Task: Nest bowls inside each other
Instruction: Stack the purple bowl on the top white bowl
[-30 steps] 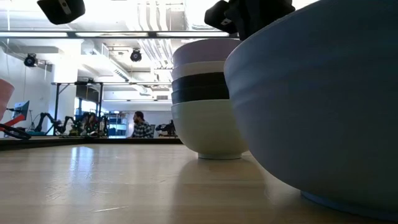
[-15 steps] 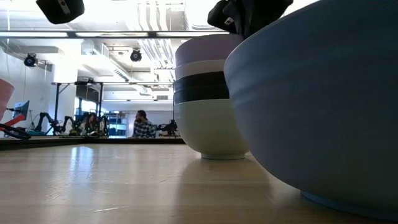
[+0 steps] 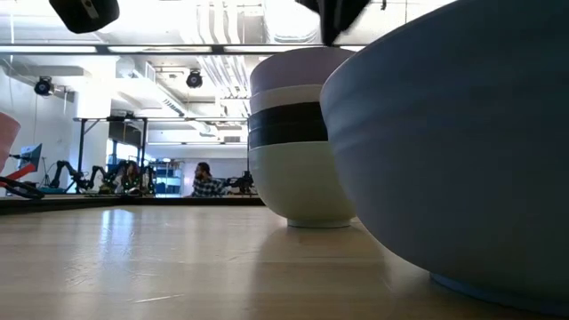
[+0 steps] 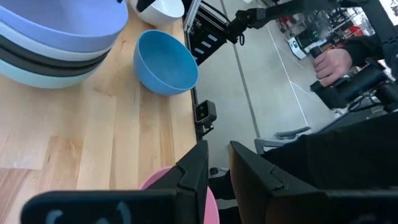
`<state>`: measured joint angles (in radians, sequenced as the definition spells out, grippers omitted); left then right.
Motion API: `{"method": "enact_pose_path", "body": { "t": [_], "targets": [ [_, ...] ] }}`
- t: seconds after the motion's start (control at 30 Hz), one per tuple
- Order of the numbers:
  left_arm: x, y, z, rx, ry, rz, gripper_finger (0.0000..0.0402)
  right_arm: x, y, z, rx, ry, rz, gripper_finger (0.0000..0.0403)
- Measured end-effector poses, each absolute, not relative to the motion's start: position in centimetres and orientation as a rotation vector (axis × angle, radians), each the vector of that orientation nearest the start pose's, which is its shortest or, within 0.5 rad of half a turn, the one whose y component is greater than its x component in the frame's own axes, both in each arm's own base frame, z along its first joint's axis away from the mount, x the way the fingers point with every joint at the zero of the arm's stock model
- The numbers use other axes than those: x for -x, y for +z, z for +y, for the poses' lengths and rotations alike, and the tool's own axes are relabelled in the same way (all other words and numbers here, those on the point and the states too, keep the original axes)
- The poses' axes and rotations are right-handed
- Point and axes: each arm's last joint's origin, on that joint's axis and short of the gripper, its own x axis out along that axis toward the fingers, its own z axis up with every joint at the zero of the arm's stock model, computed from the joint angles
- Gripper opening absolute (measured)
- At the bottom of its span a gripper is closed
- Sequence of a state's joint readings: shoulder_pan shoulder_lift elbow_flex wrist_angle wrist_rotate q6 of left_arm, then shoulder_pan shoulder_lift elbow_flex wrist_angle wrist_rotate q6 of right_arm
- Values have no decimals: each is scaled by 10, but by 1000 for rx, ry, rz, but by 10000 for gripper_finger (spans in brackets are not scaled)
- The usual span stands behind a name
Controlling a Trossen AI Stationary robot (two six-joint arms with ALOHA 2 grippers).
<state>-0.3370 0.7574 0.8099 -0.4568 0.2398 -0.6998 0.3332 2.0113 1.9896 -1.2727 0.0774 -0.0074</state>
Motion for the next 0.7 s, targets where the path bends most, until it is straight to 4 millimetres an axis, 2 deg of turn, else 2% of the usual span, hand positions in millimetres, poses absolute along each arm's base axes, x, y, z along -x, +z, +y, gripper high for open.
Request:
{"method": "enact_pose_path", "body": {
  "t": [0.17,0.33,0.5,0.7],
  "targets": [
    [-147,319,-59,651,-402,594,50,-386,316,130,243,212,1223,112],
    [-148,319,-59,650,-402,596,50,-386,310,130,156,252,1254,61],
    [-148,319,-59,647,-403,594,50,-390,305,130,146,265,1236,17],
    [-148,319,-59,647,-403,593,50,-391,300,126,139,252,1251,9]
  ]
}}
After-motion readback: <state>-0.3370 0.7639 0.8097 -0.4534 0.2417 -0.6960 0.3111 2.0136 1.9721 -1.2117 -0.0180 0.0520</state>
